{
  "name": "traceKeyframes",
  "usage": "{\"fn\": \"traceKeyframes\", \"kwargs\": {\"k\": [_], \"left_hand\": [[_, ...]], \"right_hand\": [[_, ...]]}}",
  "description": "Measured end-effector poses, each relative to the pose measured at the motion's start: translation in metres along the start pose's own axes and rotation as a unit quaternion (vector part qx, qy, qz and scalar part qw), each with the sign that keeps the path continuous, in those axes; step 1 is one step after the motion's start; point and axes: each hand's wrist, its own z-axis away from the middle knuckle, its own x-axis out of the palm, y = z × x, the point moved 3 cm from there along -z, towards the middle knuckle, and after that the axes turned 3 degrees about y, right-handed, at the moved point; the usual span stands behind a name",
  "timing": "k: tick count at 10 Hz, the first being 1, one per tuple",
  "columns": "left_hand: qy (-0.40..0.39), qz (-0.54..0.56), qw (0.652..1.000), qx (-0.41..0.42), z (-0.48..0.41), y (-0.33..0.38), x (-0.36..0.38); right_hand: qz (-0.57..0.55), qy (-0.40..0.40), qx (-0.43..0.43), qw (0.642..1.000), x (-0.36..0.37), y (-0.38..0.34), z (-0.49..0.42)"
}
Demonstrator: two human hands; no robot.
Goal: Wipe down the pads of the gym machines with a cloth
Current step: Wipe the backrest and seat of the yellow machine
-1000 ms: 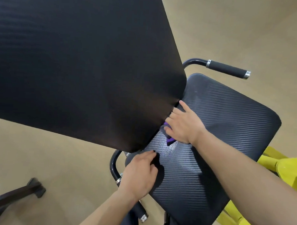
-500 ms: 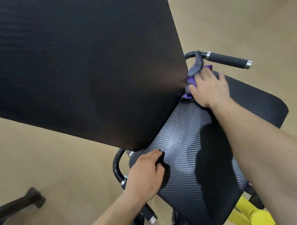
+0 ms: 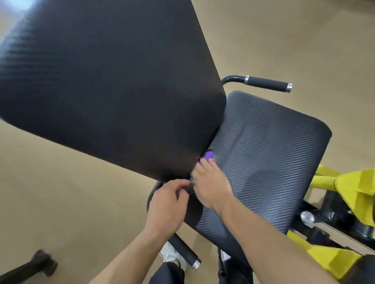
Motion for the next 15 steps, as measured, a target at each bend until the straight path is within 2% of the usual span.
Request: {"fn": "traceKeyframes", "kwargs": {"k": [1,2,3,4,5,6,7,8,9,10,11,12,13,14,15], "left_hand": [[0.003,0.016,1.0,0.002,0.003,0.003,-0.01],[0.009,0.033,0.999,0.001,0.006,0.006,-0.017],[0.005,0.058,0.998,-0.007,0.009,0.007,-0.022],[0.005,0.068,0.998,0.003,0.011,0.008,-0.026],[0.012,0.076,0.997,0.009,0.01,0.01,-0.031],[0.006,0.057,0.998,0.022,0.009,0.006,-0.038],[-0.003,0.049,0.999,0.023,0.008,-0.005,-0.044],[-0.014,0.065,0.998,0.016,0.01,-0.01,-0.049],[-0.015,0.075,0.997,-0.006,0.009,-0.014,-0.051],[-0.016,0.07,0.997,-0.018,0.005,-0.013,-0.053],[-0.024,0.064,0.997,-0.021,0.0,-0.003,-0.054],[-0.039,0.09,0.995,-0.013,-0.003,0.016,-0.056],[-0.039,0.114,0.993,0.013,-0.001,0.042,-0.06],[-0.03,0.142,0.989,0.036,0.002,0.069,-0.076],[-0.013,0.16,0.985,0.061,0.007,0.098,-0.102]], "right_hand": [[-0.117,-0.021,-0.011,0.993,-0.007,-0.03,0.022],[-0.405,-0.041,0.111,0.906,-0.023,-0.037,0.034],[-0.729,0.085,0.34,0.588,-0.046,-0.014,0.046],[-0.815,0.169,0.388,0.395,-0.066,0.0,0.046],[-0.78,0.206,0.359,0.469,-0.094,-0.006,0.005],[-0.706,0.231,0.346,0.573,-0.108,0.003,-0.039],[-0.672,0.215,0.428,0.565,-0.126,0.051,-0.084],[-0.705,0.241,0.408,0.527,-0.141,0.09,-0.099],[-0.681,0.297,0.346,0.574,-0.145,0.063,-0.089],[-0.582,0.339,0.217,0.707,-0.164,0.002,-0.064],[-0.59,0.359,0.188,0.698,-0.193,0.005,-0.064],[-0.508,0.389,0.23,0.733,-0.223,0.044,-0.077],[-0.528,0.298,0.246,0.756,-0.232,0.074,-0.099],[-0.661,0.246,0.228,0.672,-0.259,0.087,-0.114],[-0.712,0.277,0.178,0.62,-0.318,0.078,-0.113]]}}
